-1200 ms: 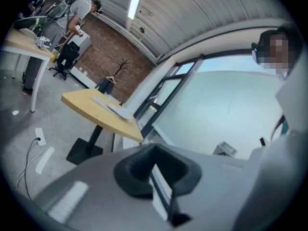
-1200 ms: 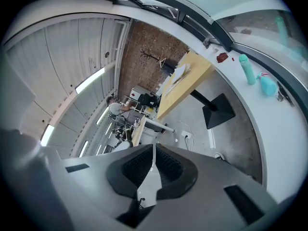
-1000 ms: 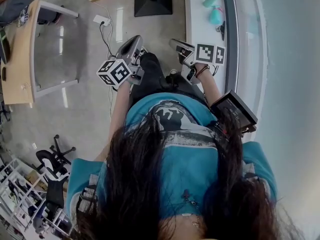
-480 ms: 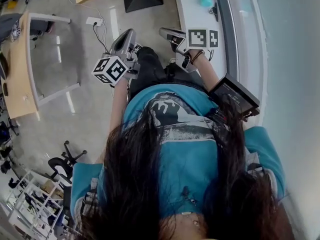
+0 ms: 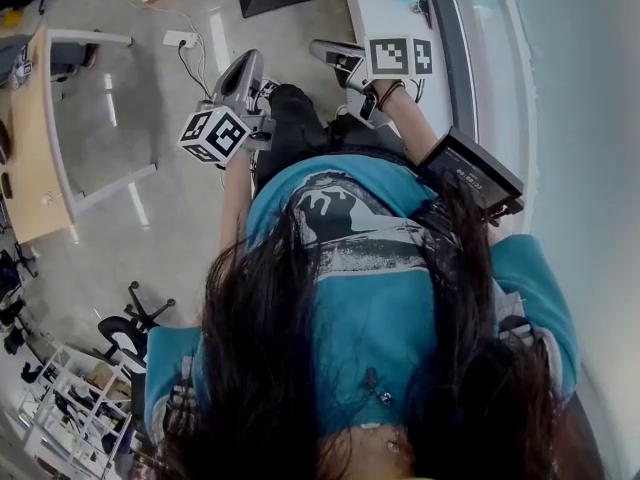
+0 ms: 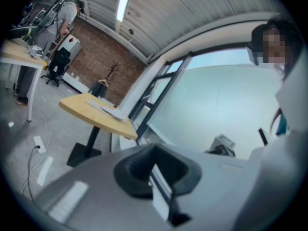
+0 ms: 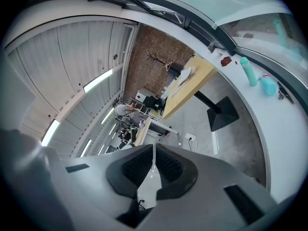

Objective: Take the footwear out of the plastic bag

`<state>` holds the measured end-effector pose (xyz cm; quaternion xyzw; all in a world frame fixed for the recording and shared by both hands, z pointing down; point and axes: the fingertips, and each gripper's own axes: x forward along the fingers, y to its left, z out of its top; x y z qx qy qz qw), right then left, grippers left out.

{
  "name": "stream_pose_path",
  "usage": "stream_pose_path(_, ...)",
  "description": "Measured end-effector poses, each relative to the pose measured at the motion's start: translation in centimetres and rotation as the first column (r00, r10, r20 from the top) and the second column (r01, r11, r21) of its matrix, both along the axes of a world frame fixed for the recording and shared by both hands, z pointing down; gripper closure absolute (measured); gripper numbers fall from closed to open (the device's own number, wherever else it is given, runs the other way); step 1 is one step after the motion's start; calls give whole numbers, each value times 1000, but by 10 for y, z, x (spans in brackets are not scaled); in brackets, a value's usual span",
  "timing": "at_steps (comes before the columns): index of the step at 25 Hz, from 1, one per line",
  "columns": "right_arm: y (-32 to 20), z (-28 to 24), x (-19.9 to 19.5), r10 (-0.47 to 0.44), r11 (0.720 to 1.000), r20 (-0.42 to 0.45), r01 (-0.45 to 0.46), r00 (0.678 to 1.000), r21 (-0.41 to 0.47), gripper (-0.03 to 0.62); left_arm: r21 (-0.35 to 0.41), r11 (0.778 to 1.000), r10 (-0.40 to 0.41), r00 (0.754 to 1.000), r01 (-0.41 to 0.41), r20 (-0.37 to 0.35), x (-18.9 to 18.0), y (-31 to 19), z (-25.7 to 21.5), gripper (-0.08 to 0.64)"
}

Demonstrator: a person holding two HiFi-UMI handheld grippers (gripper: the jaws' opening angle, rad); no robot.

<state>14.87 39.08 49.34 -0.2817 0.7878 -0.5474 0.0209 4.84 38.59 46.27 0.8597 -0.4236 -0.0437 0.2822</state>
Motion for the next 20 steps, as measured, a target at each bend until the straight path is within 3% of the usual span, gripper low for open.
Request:
stream_pose_path(8, 3, -7, -16, -37, 999, -24, 36, 999, -19, 561, -8, 999, -42, 999, 41, -19, -18, 5, -8, 560)
stream_pose_path(14, -3, -7, -21, -21, 999, -42, 20, 999, -39, 561, -20, 999, -42, 998, 41, -41, -29, -3, -8, 560)
stream_pose_path(20, -25, 14, -52, -10, 998, -51, 7, 999, -59, 561, -30, 999, -20, 998, 19, -52, -58, -27, 13, 561)
